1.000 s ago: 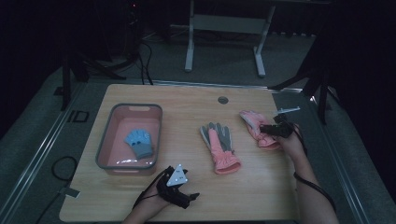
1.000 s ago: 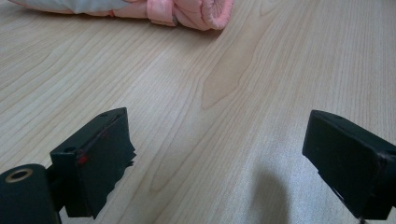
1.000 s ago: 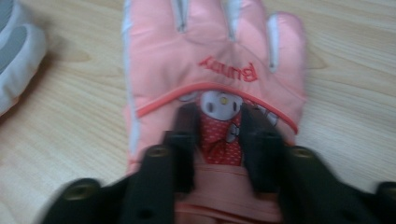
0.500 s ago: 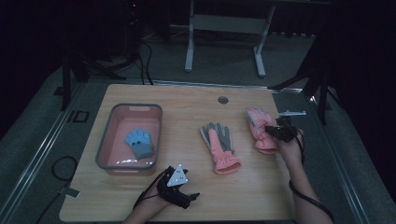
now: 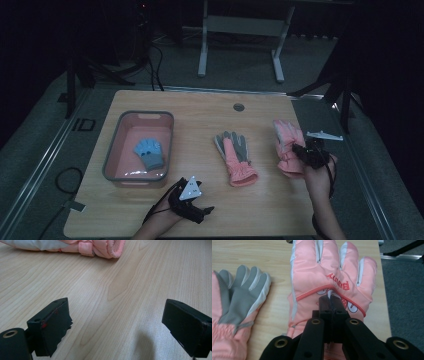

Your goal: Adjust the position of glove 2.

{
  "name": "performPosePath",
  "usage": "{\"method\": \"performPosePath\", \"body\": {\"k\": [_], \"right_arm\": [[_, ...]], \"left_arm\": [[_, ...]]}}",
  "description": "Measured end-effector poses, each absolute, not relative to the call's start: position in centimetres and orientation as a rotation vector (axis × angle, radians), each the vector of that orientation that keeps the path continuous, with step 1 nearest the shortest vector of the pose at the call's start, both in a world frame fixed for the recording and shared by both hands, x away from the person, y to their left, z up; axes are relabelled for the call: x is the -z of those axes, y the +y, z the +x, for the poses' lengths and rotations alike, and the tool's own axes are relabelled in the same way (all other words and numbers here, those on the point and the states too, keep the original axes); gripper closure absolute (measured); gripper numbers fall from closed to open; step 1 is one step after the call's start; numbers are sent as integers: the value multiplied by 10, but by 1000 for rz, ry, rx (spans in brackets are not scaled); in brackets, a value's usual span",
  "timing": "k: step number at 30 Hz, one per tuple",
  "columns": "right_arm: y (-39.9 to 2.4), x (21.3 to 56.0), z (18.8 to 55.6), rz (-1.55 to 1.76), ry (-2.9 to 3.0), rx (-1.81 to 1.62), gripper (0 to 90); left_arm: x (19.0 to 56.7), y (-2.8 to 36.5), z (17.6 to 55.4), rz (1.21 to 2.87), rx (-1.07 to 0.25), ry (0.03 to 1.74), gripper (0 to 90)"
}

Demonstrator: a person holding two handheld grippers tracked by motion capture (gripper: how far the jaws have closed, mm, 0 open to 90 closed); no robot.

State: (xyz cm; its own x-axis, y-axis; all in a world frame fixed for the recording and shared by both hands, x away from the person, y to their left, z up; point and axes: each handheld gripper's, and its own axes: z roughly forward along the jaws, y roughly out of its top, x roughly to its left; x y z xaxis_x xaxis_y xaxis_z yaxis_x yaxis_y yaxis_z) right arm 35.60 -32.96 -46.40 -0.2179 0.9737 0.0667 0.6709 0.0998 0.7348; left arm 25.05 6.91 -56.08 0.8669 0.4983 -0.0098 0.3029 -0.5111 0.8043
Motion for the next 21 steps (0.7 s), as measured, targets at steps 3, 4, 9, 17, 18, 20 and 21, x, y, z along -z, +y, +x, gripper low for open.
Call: {"method": "performPosePath", "body": {"k": [3,4,9,17,18,20,21], "right_arm": [[-329,472,345,1632,1939,-932,895],[-329,477,341,1639,1939,-926,894],[-324,491,335,1654,1944,-901,893],[-315,514,347,1659,1970,-805,884],[-314,517,348,1651,1976,-798,882],[-313,521,349,1638,1978,-785,879],[-313,522,348,1635,1982,-790,875]], "left_arm": [[561,69,251,2142,-279,582,82],[561,69,251,2141,-280,582,81],[561,69,250,2138,-275,586,82],[561,70,249,2137,-279,583,81],[562,70,250,2139,-276,585,82],[562,70,249,2137,-276,582,82],[562,70,250,2139,-276,581,82]]}}
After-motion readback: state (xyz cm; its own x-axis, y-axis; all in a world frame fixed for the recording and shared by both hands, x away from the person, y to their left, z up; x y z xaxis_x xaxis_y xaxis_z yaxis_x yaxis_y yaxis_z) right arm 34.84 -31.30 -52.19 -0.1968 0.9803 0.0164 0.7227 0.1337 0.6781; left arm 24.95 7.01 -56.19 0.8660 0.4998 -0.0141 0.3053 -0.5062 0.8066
